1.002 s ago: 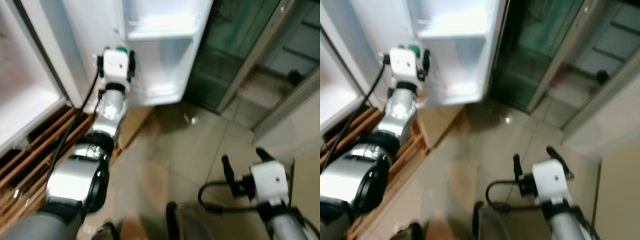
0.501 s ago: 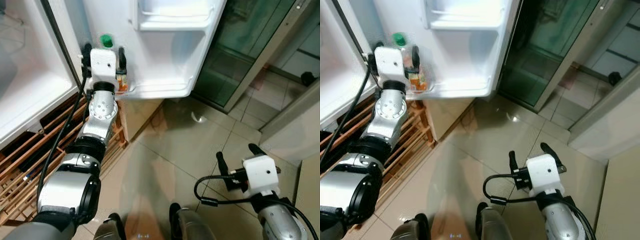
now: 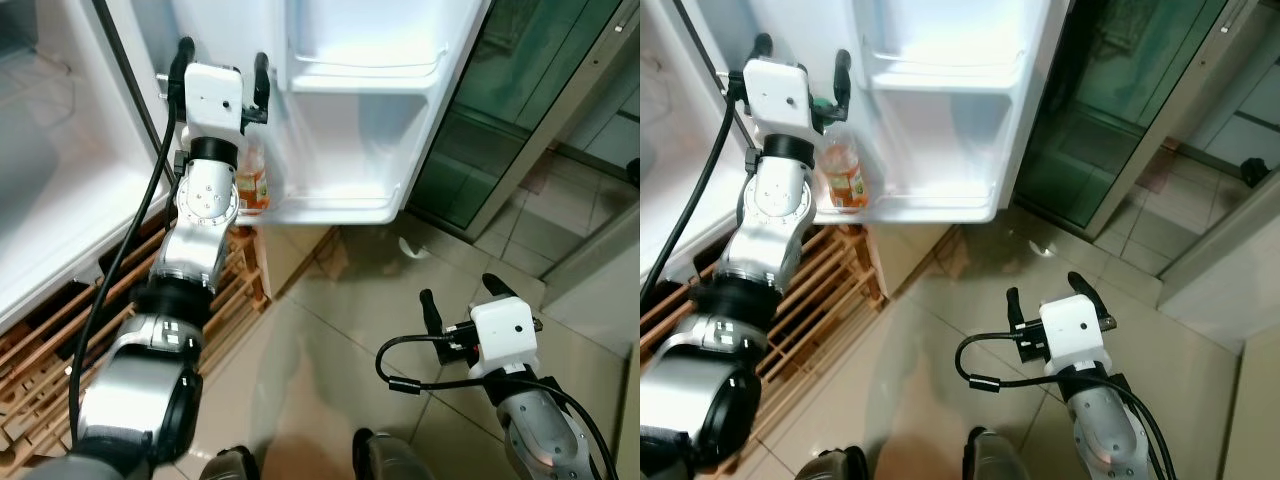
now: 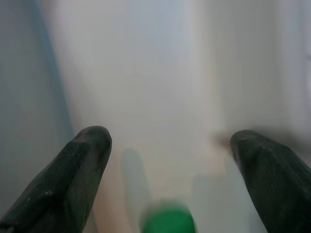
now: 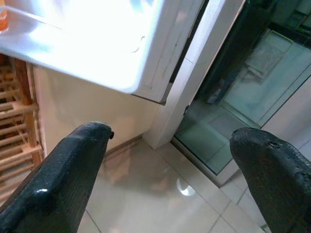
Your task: Restocking fridge
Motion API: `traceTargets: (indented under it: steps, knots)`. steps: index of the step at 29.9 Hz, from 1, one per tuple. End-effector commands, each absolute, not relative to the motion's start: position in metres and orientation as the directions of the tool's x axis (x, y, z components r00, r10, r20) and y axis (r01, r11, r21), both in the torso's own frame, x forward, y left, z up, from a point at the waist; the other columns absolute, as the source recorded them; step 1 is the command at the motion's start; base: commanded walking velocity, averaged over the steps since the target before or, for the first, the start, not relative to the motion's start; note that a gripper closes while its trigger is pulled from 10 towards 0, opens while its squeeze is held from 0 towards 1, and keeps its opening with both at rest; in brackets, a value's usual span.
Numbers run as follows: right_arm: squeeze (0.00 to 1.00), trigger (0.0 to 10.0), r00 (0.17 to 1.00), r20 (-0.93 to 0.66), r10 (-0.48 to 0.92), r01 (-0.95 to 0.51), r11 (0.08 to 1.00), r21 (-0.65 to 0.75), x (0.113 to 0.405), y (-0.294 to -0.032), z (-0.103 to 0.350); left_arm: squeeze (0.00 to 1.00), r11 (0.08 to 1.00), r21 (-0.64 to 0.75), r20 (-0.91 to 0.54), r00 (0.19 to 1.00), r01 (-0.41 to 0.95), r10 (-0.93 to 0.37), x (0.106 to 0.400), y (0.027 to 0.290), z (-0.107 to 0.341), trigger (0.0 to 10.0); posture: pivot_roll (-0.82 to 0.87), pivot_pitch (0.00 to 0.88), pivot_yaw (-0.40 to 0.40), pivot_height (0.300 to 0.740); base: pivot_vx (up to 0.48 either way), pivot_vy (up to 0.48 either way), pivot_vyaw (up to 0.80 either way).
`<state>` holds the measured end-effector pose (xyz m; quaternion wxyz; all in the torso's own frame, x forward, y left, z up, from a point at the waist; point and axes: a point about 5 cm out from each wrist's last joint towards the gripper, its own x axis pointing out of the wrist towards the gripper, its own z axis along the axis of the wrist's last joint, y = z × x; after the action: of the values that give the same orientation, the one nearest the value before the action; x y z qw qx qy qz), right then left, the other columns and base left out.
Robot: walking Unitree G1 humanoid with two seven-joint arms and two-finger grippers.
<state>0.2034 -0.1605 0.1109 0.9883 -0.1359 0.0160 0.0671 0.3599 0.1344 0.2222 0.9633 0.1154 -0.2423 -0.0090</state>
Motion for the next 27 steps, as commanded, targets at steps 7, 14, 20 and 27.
traceTargets:
  steps: [7, 14, 20, 27]
  knots:
    - [0.0, 10.0, 0.996, -0.021, 0.092, -0.094, 0.965, -0.244, 0.222, -0.162, 0.105, 1.0, 0.973, 0.225, 0.459, 0.876, 0.044, -0.146, 0.331, 0.134, 0.228, 10.0, -0.2, 0.0, 0.043, 0.74, 0.0, 0.0, 0.0]
    - [0.0, 10.0, 0.997, 0.016, 0.079, -0.072, 0.967, -0.243, 0.239, -0.159, 0.102, 1.0, 0.951, 0.274, 0.499, 0.824, 0.142, -0.267, 0.295, 0.128, 0.232, 10.0, -0.15, 0.0, 0.064, 0.74, 0.0, 0.0, 0.0]
    - [0.0, 10.0, 0.997, 0.048, 0.059, -0.046, 0.97, -0.238, 0.249, -0.163, 0.104, 0.0, 0.955, 0.187, 0.391, 0.874, 0.232, -0.289, 0.287, 0.132, 0.202, 10.0, -0.17, 0.0, 0.081, 0.74, 0.0, 0.0, 0.0]
    - [0.0, 10.0, 1.0, 0.029, 0.006, -0.003, 0.993, -0.12, 0.255, -0.17, 0.102, 0.0, 0.981, 0.038, 0.116, 0.974, 0.191, -0.194, 0.277, 0.168, 0.13, 10.0, -0.18, 0.0, 0.052, 0.74, 0.079, -0.111, 0.0]
